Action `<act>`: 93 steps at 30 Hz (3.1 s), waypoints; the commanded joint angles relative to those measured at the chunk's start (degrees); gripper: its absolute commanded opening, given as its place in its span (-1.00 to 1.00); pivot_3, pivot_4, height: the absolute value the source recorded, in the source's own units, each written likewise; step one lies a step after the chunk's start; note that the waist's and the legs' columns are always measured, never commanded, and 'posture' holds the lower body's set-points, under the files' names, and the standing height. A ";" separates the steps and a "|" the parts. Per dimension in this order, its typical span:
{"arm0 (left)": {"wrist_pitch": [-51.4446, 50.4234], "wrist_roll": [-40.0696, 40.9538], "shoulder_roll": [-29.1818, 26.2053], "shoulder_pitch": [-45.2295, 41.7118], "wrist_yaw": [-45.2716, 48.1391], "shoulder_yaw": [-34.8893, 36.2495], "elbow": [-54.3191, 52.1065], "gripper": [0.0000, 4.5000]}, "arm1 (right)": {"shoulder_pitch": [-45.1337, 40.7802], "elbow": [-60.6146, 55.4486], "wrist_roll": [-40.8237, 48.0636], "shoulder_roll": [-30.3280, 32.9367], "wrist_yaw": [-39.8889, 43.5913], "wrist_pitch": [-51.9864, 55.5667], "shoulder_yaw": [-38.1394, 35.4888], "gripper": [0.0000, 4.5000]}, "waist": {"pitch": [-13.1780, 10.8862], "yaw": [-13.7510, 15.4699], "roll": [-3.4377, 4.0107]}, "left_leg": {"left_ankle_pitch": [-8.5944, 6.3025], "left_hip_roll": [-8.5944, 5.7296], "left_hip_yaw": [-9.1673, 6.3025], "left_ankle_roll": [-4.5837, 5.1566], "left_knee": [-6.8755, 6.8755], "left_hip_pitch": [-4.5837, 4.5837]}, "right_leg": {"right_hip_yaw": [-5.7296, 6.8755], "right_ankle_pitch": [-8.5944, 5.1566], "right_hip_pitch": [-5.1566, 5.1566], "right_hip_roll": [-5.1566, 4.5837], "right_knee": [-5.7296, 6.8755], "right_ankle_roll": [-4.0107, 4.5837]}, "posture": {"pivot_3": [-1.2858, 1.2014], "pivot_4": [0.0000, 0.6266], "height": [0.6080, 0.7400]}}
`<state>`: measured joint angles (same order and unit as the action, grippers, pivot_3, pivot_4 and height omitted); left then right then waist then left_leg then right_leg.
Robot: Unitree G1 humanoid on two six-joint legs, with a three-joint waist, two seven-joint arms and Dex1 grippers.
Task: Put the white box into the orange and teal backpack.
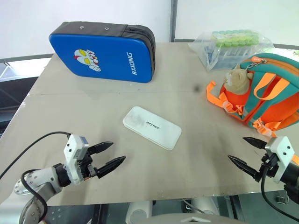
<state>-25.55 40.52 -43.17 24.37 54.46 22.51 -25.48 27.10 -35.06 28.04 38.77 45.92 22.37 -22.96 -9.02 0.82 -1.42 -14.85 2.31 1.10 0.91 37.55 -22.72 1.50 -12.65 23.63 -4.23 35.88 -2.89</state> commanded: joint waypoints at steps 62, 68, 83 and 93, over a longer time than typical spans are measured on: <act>-60.25 9.76 -8.19 -28.75 2.27 5.40 18.75 0.99 | -49.38 16.33 -14.15 5.82 4.57 14.75 37.37 -1.00 | -0.14 -1.42 -0.21 | 0.00 -0.06 -0.08 0.01 0.74 -0.04 | -0.76 0.05 0.09 0.42 0.75 0.03 | 0.03 -0.52 1.00; -57.16 6.40 -5.29 -39.44 1.51 -7.67 28.66 0.99 | -52.34 19.07 -19.55 2.69 4.10 13.61 43.75 -1.00 | -0.13 -1.35 -0.25 | 0.01 -0.08 -0.16 -0.01 0.77 0.02 | -0.76 0.15 0.06 0.46 0.86 0.20 | 0.03 -0.52 1.00; -62.89 9.43 8.75 -47.11 -5.09 -9.23 30.29 0.63 | -57.25 28.26 -26.11 -8.53 4.09 4.03 47.74 -1.00 | -0.10 -1.48 -0.27 | 0.02 -0.11 -0.09 -0.01 0.77 0.03 | -0.87 0.33 0.03 0.47 0.86 0.02 | 0.03 -0.52 1.00; -66.95 18.68 13.78 -48.17 -16.11 1.25 23.93 -0.53 | -38.18 -1.62 -5.87 -5.25 -0.51 24.66 15.34 -0.63 | -0.15 -0.70 -0.31 | 0.02 -0.13 -0.20 -0.01 0.76 -0.05 | -0.84 0.33 0.03 0.45 0.84 0.02 | 0.03 -0.52 1.00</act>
<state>-92.38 55.25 -29.31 -23.25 39.76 21.11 1.53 -13.41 -27.75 16.12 32.60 45.70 42.00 -0.32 -9.17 0.12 -1.73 -14.84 2.18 0.89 0.90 38.30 -22.80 0.67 -12.33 23.68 -3.77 36.72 -2.87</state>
